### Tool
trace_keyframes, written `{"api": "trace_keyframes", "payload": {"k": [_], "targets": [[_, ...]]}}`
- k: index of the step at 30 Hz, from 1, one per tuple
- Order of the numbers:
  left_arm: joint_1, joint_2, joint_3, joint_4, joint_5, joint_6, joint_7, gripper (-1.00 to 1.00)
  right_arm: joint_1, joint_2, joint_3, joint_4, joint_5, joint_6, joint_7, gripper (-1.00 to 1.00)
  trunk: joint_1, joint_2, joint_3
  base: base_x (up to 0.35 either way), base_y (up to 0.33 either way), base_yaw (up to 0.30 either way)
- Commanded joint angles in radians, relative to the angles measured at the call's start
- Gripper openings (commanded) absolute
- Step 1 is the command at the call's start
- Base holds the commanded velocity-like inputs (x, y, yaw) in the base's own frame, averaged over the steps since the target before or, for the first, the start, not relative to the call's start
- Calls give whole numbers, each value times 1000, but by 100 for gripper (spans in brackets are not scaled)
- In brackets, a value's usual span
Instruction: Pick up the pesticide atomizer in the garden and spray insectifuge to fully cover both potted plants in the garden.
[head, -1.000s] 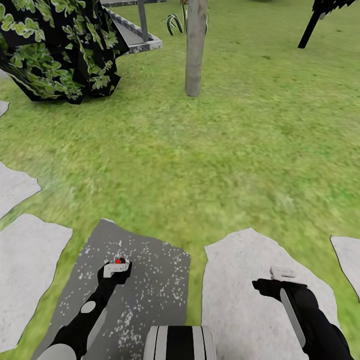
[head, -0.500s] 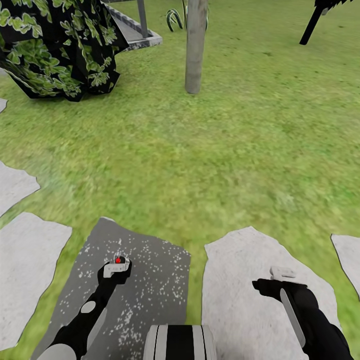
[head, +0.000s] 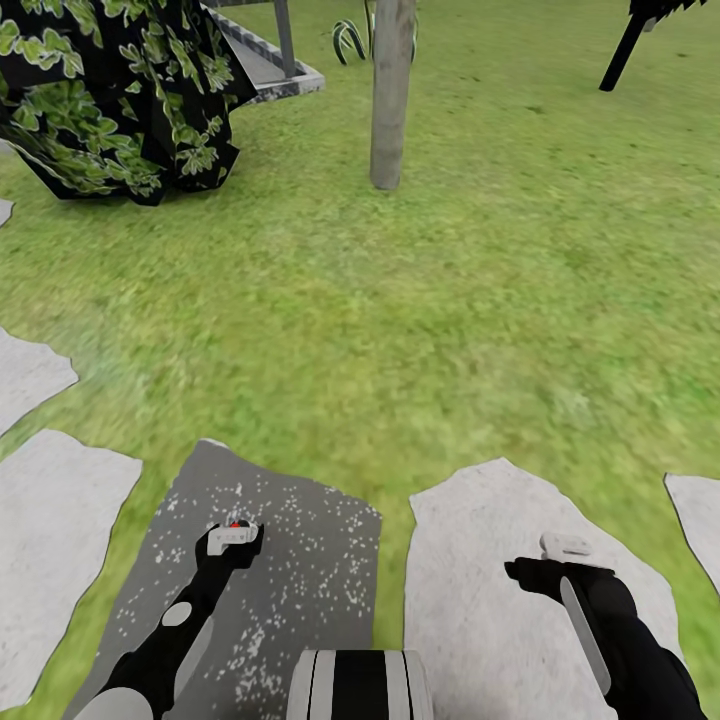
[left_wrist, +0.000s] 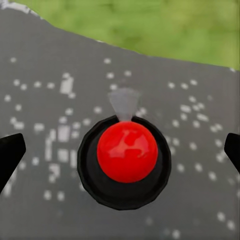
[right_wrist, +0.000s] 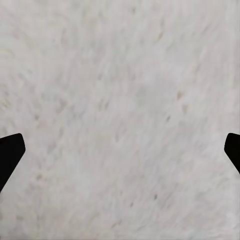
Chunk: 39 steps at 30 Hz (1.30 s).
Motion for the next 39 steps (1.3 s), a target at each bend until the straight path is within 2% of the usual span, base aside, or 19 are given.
{"api": "trace_keyframes", "payload": {"k": [1, 12, 13, 39], "targets": [[0, -1, 7, 1, -4, -3, -9, 100, 0, 0, -1, -1, -5, 4, 0, 100, 0, 0, -1, 2, 0, 0], [0, -1, 7, 1, -4, -3, -10, 100, 0, 0, -1, -1, -5, 4, 1, 100, 0, 0, -1, 0, 0, 0], [0, -1, 7, 1, -4, -3, -9, -100, 0, 0, -2, -1, -5, 4, 0, 100, 0, 0, -1, 0, 0, 0], [0, -1, 8, 0, -4, -3, -10, -100, 0, 0, -2, -1, -5, 4, 0, 100, 0, 0, -1, 0, 0, 0]]}}
